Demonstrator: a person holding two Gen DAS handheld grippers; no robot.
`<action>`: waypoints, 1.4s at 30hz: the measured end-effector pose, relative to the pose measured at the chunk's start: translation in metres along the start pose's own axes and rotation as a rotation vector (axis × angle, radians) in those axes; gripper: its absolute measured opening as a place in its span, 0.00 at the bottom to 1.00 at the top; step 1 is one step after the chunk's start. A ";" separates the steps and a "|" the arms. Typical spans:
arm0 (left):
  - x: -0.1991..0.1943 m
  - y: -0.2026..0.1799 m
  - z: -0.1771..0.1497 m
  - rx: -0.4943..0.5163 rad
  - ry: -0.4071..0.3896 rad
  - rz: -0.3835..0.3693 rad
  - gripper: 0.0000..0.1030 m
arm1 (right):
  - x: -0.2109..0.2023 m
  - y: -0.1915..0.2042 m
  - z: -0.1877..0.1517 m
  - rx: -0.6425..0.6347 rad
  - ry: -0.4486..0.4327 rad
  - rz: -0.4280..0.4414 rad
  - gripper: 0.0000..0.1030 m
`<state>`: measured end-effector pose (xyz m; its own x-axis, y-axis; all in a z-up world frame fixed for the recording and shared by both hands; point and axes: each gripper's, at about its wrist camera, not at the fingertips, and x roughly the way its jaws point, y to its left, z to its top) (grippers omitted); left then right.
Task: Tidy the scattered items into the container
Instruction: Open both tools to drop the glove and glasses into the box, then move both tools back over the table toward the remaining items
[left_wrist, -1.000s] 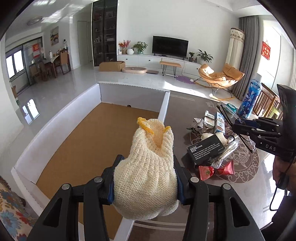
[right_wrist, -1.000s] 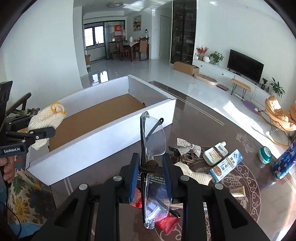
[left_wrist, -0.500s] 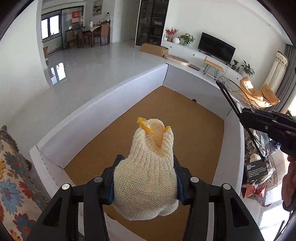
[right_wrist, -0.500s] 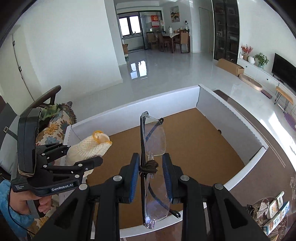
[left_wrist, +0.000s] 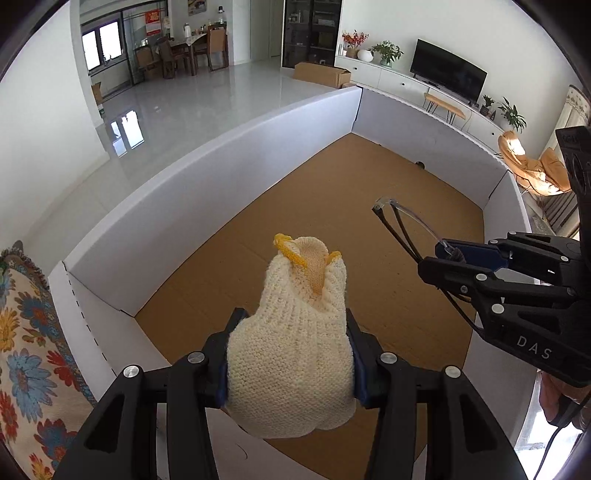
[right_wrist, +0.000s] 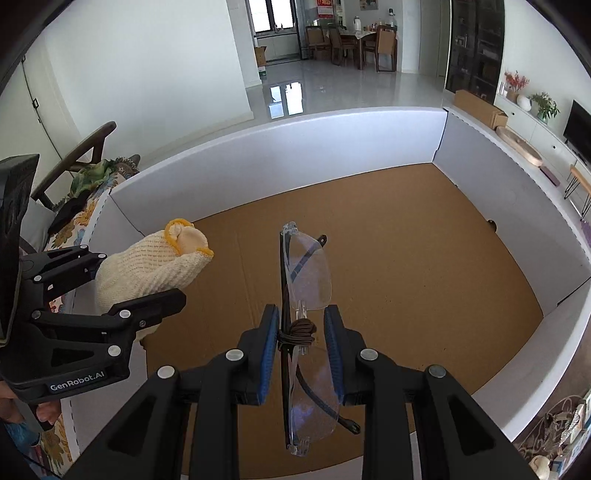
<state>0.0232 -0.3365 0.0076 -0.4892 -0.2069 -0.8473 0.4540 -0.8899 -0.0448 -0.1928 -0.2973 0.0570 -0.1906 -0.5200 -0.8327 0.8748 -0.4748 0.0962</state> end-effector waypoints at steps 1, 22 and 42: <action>0.001 -0.001 0.000 0.007 0.005 0.004 0.48 | 0.004 -0.002 -0.002 0.000 0.010 0.001 0.26; 0.005 -0.024 -0.011 0.077 0.143 -0.065 0.69 | 0.007 -0.005 -0.023 -0.131 0.099 -0.093 0.82; -0.078 -0.080 -0.036 0.066 -0.189 -0.161 0.86 | -0.149 -0.064 -0.098 -0.021 -0.385 -0.220 1.00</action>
<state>0.0515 -0.2344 0.0579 -0.6849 -0.1275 -0.7174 0.3124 -0.9409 -0.1311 -0.1762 -0.1198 0.1215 -0.5215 -0.6370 -0.5677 0.8032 -0.5910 -0.0747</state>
